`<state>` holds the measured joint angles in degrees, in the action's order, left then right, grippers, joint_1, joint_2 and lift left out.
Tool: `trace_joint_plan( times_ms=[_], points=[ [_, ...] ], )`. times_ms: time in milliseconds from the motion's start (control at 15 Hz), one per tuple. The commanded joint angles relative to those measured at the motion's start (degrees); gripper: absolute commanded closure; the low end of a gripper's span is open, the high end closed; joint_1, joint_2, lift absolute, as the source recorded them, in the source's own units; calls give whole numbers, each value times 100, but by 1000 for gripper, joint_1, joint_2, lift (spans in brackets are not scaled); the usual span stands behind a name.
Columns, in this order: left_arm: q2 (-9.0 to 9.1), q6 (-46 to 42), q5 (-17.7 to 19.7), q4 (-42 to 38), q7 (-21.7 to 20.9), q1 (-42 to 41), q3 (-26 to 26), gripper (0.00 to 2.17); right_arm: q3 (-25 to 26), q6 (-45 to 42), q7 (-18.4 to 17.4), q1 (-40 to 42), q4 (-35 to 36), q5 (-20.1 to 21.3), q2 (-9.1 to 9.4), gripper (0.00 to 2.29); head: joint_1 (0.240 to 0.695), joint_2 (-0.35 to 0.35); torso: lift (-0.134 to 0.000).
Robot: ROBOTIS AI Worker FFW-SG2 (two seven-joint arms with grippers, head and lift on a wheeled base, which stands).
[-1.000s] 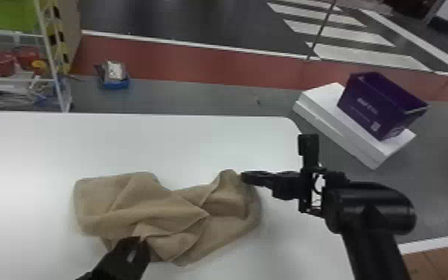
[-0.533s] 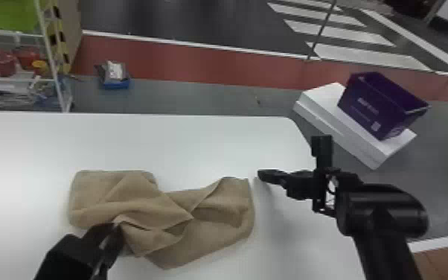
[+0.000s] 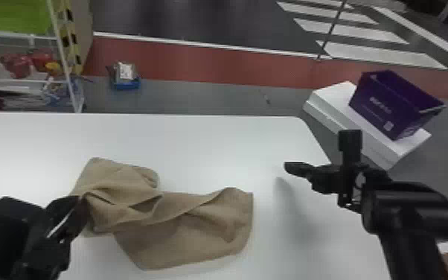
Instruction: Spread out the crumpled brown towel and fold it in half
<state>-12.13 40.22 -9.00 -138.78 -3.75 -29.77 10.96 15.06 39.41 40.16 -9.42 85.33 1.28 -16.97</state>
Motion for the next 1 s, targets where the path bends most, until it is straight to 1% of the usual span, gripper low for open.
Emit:
trace_joint_plan(
  times_ms=[0, 67, 200, 333, 400, 467, 533, 600, 667, 800, 867, 933],
  points=[
    [35, 0, 135, -8, 6, 15, -375, 1001, 208, -77, 1, -69, -69, -14, -61, 1416, 695, -245, -123],
    [79, 0, 241, 0, -29, 24, -507, 1001, 278, -95, 1, -104, -122, -31, -105, 1416, 695, -235, -123],
    [167, -18, 276, 9, -135, 41, -718, 1001, 357, -130, -8, -157, -201, -40, -184, 1416, 695, -232, -123],
    [184, -18, 425, -8, -196, 41, -885, 1001, 436, -183, -8, -175, -245, -49, -211, 1416, 695, -233, -123],
    [184, -18, 443, -35, -196, 41, -902, 1001, 436, -200, -8, -157, -245, -66, -211, 1413, 695, -234, -123],
    [184, 0, 451, -70, -196, 41, -867, 1001, 410, -270, 18, -43, -201, -207, -211, 1399, 695, -234, -123],
    [184, 0, 434, -61, -205, 41, -797, 1001, 419, -358, 106, 151, -51, -444, -175, 1092, 695, -232, -123],
    [184, 0, 408, -61, -196, 76, -700, 1001, 384, -411, 106, 362, 230, -646, -105, 593, 695, -230, -123],
    [193, 18, 364, -44, -196, 112, -577, 1001, 375, -446, 106, 537, 432, -664, -8, 387, 695, -226, -123],
    [193, 35, 241, 9, -187, 191, -313, 1001, 296, -569, 124, 827, 933, -664, 273, 262, 695, -215, -123],
    [202, 35, 197, 71, -187, 243, -225, 1001, 225, -622, 124, 986, 1135, -664, 378, 198, 695, -205, -123],
    [219, 35, 188, 115, -178, 305, -181, 1001, 182, -622, 106, 1135, 1302, -796, 440, 178, 695, -205, -123]
  ],
)
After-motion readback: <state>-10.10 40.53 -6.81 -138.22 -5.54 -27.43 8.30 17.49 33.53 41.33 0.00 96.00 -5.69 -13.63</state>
